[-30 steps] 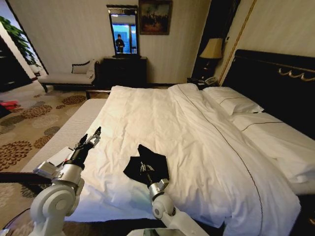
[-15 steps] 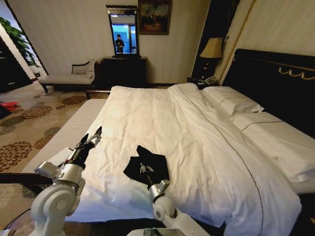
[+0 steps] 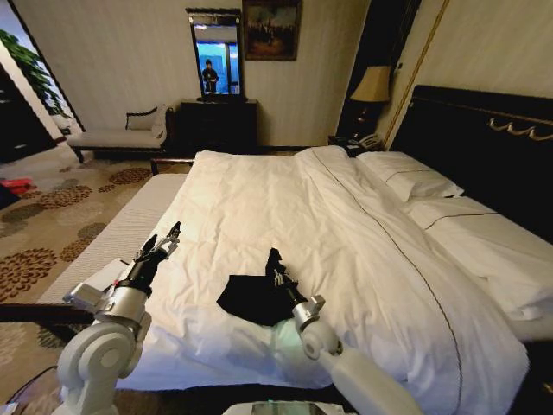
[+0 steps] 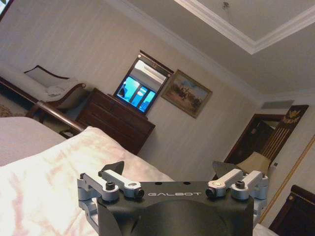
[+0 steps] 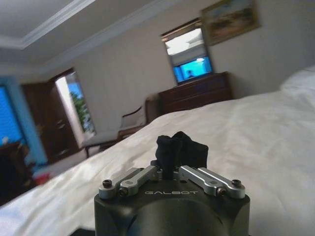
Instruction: Fold the clothes on the bed.
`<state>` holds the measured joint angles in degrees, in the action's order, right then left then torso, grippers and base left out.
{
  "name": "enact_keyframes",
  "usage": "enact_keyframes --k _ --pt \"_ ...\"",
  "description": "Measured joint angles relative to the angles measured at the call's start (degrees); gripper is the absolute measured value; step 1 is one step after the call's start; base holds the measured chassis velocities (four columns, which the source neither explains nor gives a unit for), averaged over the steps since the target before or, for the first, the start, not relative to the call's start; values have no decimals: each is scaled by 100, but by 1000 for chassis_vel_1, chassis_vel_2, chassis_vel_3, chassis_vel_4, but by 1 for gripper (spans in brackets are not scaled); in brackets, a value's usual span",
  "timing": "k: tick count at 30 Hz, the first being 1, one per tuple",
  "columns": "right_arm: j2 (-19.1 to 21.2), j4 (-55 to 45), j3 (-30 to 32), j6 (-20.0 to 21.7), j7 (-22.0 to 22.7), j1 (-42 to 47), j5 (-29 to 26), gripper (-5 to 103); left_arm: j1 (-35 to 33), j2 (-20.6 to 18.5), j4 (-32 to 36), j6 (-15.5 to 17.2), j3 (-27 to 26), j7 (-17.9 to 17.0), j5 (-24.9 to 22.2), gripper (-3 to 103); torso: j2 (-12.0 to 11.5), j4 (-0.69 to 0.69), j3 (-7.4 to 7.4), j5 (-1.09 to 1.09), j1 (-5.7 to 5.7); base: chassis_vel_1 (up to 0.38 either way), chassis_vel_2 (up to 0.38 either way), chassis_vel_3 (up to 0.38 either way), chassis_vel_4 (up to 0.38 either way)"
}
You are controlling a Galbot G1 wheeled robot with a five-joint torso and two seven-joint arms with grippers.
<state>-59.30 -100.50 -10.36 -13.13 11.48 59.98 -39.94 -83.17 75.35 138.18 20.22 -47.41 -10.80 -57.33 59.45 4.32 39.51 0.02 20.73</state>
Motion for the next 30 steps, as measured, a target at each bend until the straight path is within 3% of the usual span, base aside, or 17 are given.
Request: enact_keyframes --k 5,13,30 --pt "442 -199 -457 -18 -227 -58 340 2 -6 49 -10 1 -6 -1 7 100 0 1 0 -1 0 0 0 0 0" --pt "414 -104 -756 -158 -436 -180 597 2 6 79 -37 8 7 -1 38 100 0 1 0 -1 -1 0 0 0 0" --pt "157 174 -1360 -235 -563 -495 583 2 -62 130 -9 13 -32 -2 95 100 0 0 0 -2 0 0 0 0 0"
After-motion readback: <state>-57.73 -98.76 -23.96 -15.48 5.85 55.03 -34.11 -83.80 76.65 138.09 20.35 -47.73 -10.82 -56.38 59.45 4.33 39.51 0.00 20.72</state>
